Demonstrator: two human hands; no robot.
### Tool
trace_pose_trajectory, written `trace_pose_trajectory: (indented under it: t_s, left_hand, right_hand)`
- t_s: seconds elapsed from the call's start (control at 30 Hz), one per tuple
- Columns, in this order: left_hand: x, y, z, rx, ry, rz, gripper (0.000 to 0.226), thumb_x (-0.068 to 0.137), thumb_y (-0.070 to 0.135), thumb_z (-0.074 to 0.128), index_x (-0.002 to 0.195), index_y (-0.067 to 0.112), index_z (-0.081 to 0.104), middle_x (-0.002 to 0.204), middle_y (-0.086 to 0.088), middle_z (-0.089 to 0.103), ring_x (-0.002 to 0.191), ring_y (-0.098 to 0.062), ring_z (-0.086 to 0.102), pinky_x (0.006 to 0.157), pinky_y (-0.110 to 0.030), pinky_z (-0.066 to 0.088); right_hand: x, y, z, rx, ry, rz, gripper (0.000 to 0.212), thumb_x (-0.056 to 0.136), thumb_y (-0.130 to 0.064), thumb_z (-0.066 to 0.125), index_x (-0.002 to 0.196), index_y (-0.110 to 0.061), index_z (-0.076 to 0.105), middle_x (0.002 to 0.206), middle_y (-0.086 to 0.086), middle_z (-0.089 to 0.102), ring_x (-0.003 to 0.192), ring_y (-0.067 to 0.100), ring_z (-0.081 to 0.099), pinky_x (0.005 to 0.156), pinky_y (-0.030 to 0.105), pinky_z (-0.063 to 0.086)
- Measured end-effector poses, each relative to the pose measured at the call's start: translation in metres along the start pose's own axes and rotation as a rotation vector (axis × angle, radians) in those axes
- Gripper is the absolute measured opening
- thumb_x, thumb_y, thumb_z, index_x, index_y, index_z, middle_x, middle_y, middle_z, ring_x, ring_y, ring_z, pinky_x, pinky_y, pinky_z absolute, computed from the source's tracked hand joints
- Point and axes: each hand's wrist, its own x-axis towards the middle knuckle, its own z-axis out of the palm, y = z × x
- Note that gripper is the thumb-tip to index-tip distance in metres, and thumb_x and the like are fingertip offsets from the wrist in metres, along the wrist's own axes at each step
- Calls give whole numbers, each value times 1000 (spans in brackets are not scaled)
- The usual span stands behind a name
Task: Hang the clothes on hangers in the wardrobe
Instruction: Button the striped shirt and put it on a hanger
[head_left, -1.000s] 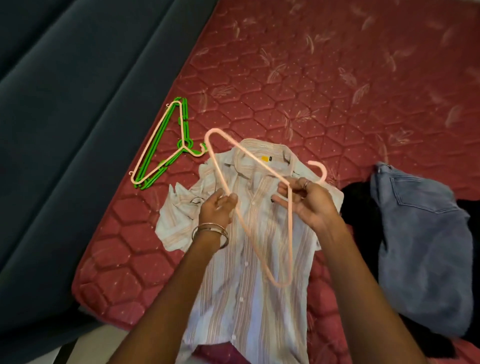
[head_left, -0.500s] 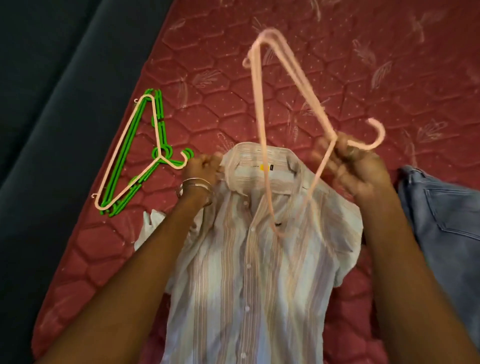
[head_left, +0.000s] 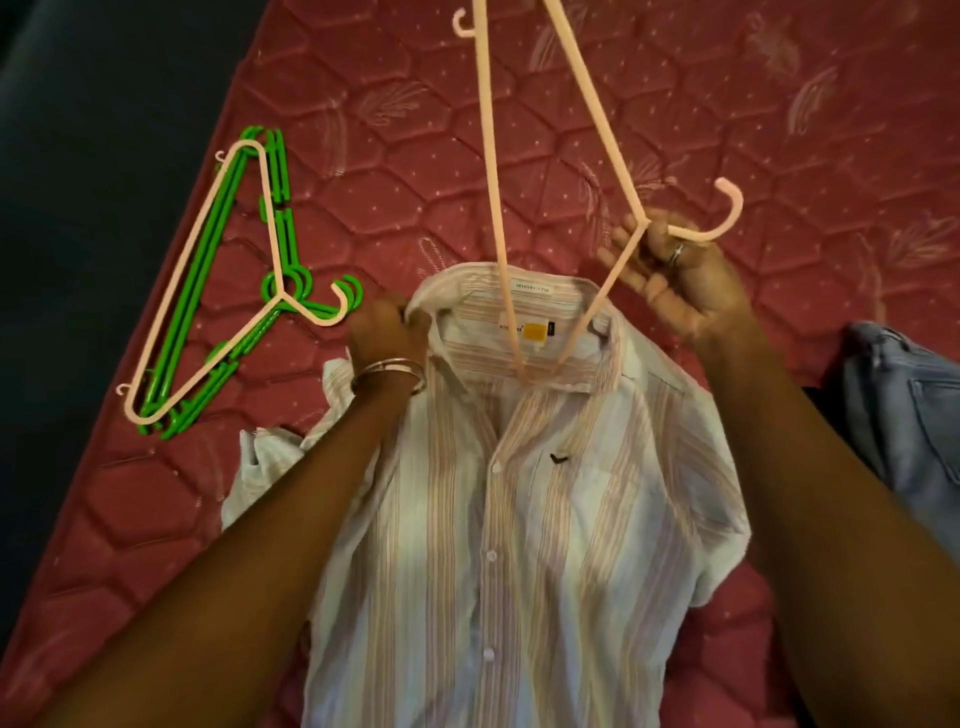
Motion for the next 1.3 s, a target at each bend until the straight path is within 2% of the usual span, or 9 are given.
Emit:
trace_pose_trajectory:
  t_s: [0.07,0.27,0.47,0.77,0.93,1.03,1.13,1.23,1.3]
  left_hand:
    - [8,1,-16,-207,85,15,51,70,48,53,64,-2,63,55,-17,52,57,-25,50,57,-36,30]
    - [13,1,-38,-360,165,-144,29,68,27,72,72,-2,71,49,-5,45,59,-19,43,58,-29,36]
    - [23,2,-51,-354,175,-223,24,68,24,77,81,3,75,62,-13,62,63,-22,56,67,-37,54]
    - [8,37,-44,-217,15,-15,22,75,16,77,90,-1,74,71,-9,64,67,-19,57,69,-33,51]
    - [3,25,-24,-425,-2,-9,20,78,5,72,96,-2,70,59,6,55,48,8,48,62,-19,44]
    - [-7,15,-15,-525,-2,-54,21,79,4,66,100,1,69,69,1,61,59,4,55,66,-21,48]
    - [-29,0,-3,-405,27,-15,31,73,19,67,103,11,69,92,-4,68,81,-17,64,74,-22,52]
    - [-62,-9,13,-360,-2,-85,27,74,10,75,99,7,64,78,1,61,75,-19,60,72,-31,52]
    - [-86,-14,26,-329,-108,-110,23,74,11,77,92,8,64,75,0,62,73,-21,61,69,-32,52]
  right_hand:
    - [4,-4,-1,-144,-22,66,10,79,-7,61,87,-6,68,85,9,73,83,21,71,72,39,59]
    - [-4,-11,5,-598,-131,355,10,85,2,55,90,-3,62,81,14,73,75,26,72,62,40,60]
    - [-31,-22,-13,-875,-117,215,13,89,10,53,92,3,64,72,8,74,67,18,72,56,23,57]
    - [-16,2,52,-1020,-77,-34,5,87,7,61,84,2,62,73,12,67,65,18,70,61,31,59]
    - [31,28,54,-1079,75,-182,26,85,1,64,72,-18,54,46,-16,54,48,3,56,59,33,57]
    - [36,41,47,-1224,236,-264,19,85,-4,59,100,-15,62,78,-5,63,84,23,64,83,52,52]
    - [3,56,34,-1520,481,-339,35,91,-17,60,125,-15,55,119,7,60,122,29,45,104,44,34]
    - [-54,86,23,-1356,771,-596,27,88,-27,65,105,-7,59,108,12,57,105,27,46,87,34,29]
    - [-86,122,13,-1191,651,-522,23,84,-24,72,90,-7,57,84,7,57,83,21,52,76,34,38]
